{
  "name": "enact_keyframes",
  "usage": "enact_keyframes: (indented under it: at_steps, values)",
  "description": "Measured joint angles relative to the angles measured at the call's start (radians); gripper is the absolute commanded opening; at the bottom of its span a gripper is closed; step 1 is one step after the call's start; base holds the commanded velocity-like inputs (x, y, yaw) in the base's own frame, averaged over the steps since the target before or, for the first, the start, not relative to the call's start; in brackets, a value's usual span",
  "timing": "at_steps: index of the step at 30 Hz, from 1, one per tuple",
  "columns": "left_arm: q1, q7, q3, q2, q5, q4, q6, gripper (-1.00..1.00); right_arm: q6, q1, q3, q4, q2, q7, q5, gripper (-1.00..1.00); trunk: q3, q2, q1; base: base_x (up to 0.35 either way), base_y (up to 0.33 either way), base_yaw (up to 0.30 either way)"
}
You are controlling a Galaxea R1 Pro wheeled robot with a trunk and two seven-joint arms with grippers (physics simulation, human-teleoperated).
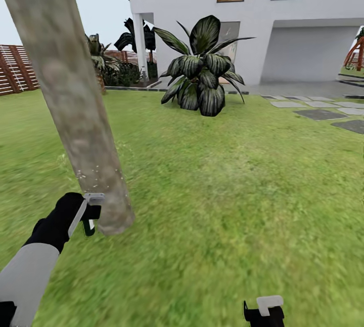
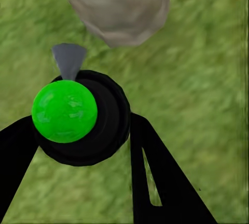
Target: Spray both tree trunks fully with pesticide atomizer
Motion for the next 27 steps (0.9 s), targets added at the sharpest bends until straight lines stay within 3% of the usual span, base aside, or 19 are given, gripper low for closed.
enact_keyframes:
  at_steps: [4, 11, 19, 27]
  values:
    - [-0.033, 0.002, -0.001, -0.001, -0.005, -0.035, 0.016, -1.0, 0.0, 0.0, 0.0, 0.0, 0.001, 0.001, 0.0, 1.0, 0.0, 0.0, 0.0, 0.0, -0.275, 0.044]
    - [-0.069, 0.002, -0.001, 0.004, -0.011, -0.054, 0.03, -1.0, 0.0, 0.0, 0.0, 0.0, 0.003, 0.001, 0.0, 1.0, 0.0, 0.0, 0.0, 0.0, -0.275, 0.257]
    - [-0.074, 0.002, 0.002, 0.043, -0.011, -0.054, 0.032, -1.0, 0.0, 0.0, 0.001, 0.0, 0.003, 0.001, 0.0, 1.0, 0.0, 0.0, 0.0, 0.011, -0.274, 0.271]
    - [-0.076, 0.003, -0.001, 0.03, -0.009, -0.055, 0.037, -1.0, 0.0, 0.0, 0.0, 0.0, 0.002, 0.001, 0.0, 1.0, 0.0, 0.0, 0.0, 0.203, -0.207, 0.032]
